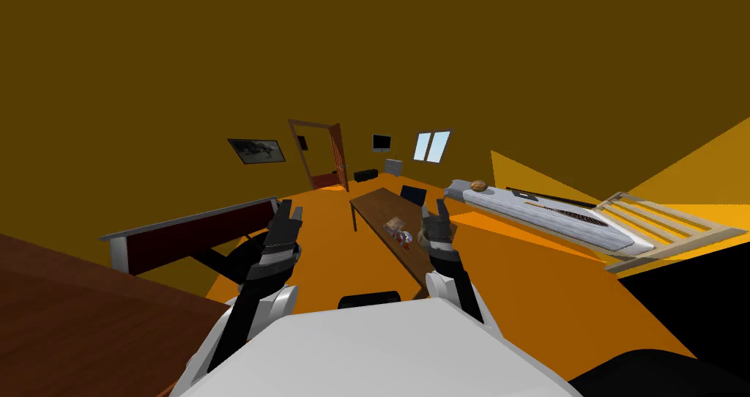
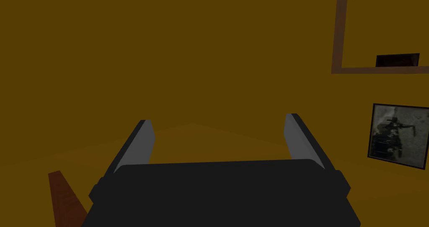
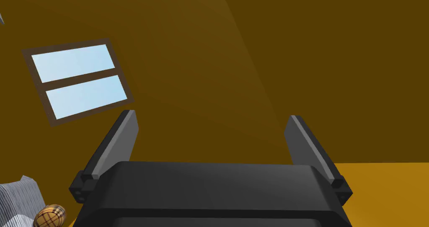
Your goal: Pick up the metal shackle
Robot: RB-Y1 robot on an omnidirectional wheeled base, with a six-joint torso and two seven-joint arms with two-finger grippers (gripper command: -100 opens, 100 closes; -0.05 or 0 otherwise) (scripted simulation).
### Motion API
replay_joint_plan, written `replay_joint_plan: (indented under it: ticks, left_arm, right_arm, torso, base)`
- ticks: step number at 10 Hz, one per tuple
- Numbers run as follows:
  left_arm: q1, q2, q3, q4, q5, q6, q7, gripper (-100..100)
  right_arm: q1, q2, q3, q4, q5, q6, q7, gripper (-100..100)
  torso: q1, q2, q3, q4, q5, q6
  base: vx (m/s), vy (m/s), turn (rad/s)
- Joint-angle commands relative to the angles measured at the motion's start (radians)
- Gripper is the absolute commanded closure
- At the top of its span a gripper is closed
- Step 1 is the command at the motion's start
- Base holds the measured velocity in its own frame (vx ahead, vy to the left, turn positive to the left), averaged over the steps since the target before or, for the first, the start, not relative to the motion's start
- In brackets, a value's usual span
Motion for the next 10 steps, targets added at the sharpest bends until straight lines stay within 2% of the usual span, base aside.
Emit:
replay_joint_plan:
  ticks: [1,5,10]
  left_arm:
    - [0.000,0.000,0.000,0.000,0.000,0.000,0.000,0]
    - [0.000,0.000,0.000,0.000,0.000,0.000,0.000,0]
    - [0.000,0.000,0.000,0.000,0.000,0.000,0.000,0]
  right_arm:
    - [-0.016,-0.038,-0.017,0.026,0.011,0.015,0.032,-100]
    - [-0.053,-0.090,-0.053,0.091,0.044,0.052,0.108,-100]
    - [-0.121,-0.152,-0.111,0.217,0.117,0.117,0.240,-100]
  torso:
    - [0.000,0.000,0.000,0.000,0.000,0.000]
    - [0.006,0.001,0.001,0.000,0.001,0.000]
    - [0.006,0.001,0.001,0.000,0.001,0.000]
  base:
    - [-0.020,0.049,0.136]
    - [-0.024,0.095,0.112]
    - [-0.015,0.105,0.117]
